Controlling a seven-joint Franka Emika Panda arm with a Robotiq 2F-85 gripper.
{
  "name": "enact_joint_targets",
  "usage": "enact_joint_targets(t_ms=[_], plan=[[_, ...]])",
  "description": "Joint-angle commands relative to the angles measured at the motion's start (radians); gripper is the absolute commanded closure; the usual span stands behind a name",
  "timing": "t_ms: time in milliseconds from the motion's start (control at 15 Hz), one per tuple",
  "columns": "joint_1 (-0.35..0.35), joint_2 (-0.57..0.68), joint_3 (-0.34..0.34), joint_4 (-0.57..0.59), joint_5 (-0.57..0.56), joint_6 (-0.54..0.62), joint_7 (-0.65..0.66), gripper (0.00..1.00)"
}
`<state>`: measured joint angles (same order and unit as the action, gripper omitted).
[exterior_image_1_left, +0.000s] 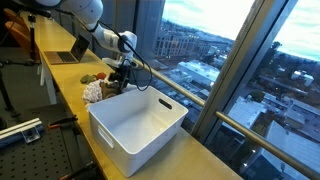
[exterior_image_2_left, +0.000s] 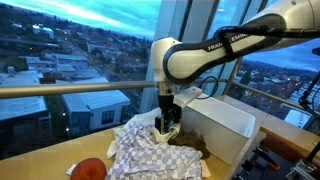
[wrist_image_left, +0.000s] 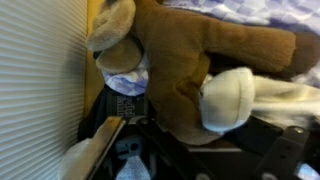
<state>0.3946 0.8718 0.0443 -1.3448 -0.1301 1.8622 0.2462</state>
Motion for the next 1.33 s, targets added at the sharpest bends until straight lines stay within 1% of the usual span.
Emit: enact_joint_targets(t_ms=[0, 200, 333, 400, 467, 533, 667, 933, 1067, 1267], plan=[[-0.014, -0.005, 0.026, -0.024, 0.013, 0.008, 0.005, 0.6], [-0.016, -0.009, 0.026, -0.028, 0.013, 0.008, 0.005, 0.83], [-0.009, -0.023, 0.02, -0.026, 0.001, 0.001, 0.009, 0.94], [-0.007, -0.038, 0.018, -0.024, -0.004, -0.003, 0.009, 0.95], [-0.006, -0.055, 0.016, -0.024, -0.009, -0.006, 0.01, 0.94], [-0.006, -0.08, 0.014, -0.027, -0.014, -0.009, 0.011, 0.97], [-0.005, -0.128, 0.01, -0.032, -0.025, -0.014, 0.011, 0.95], [-0.012, -0.255, 0.003, -0.044, -0.054, -0.022, 0.016, 0.95], [-0.029, -0.327, -0.003, -0.055, -0.064, -0.024, 0.017, 0.95], [-0.077, -0.436, -0.016, -0.072, -0.064, -0.034, 0.013, 0.95]])
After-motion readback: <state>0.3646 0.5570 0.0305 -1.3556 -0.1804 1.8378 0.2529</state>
